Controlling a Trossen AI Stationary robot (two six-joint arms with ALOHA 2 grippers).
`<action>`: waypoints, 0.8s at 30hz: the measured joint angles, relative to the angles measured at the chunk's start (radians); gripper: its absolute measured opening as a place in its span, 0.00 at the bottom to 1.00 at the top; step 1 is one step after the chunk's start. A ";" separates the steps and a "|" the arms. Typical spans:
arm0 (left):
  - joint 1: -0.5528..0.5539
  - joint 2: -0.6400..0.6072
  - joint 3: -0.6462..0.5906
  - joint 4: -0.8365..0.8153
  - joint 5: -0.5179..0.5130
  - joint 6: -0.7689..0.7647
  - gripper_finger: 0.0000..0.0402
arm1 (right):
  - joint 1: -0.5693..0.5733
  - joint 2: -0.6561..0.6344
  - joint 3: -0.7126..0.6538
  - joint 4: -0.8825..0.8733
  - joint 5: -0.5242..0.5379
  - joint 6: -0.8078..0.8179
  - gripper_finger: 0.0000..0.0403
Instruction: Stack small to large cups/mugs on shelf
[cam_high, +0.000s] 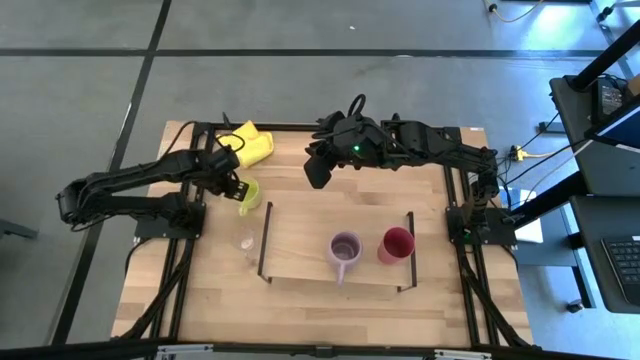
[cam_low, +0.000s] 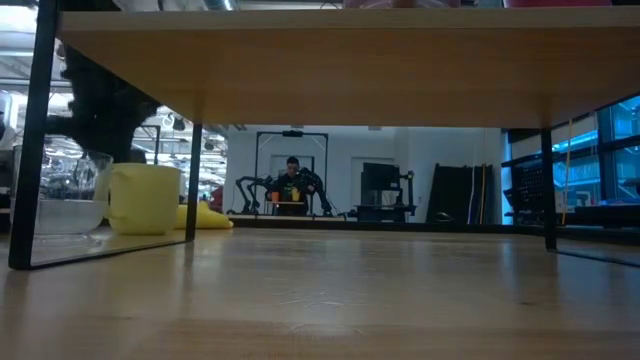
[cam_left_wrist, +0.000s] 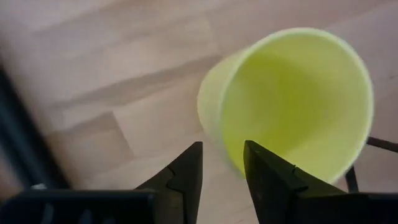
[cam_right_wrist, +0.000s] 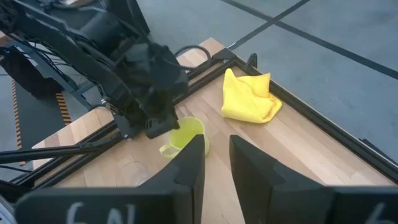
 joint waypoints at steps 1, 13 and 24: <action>0.001 0.000 -0.021 0.023 0.019 0.000 0.28 | 0.000 0.000 0.000 0.000 0.000 0.000 0.19; 0.001 0.000 -0.066 0.145 0.013 -0.049 0.02 | -0.002 0.000 0.000 -0.028 0.010 0.000 0.19; 0.032 0.000 0.235 -0.108 -0.013 0.012 0.01 | -0.045 -0.009 0.000 -0.080 0.007 0.029 0.19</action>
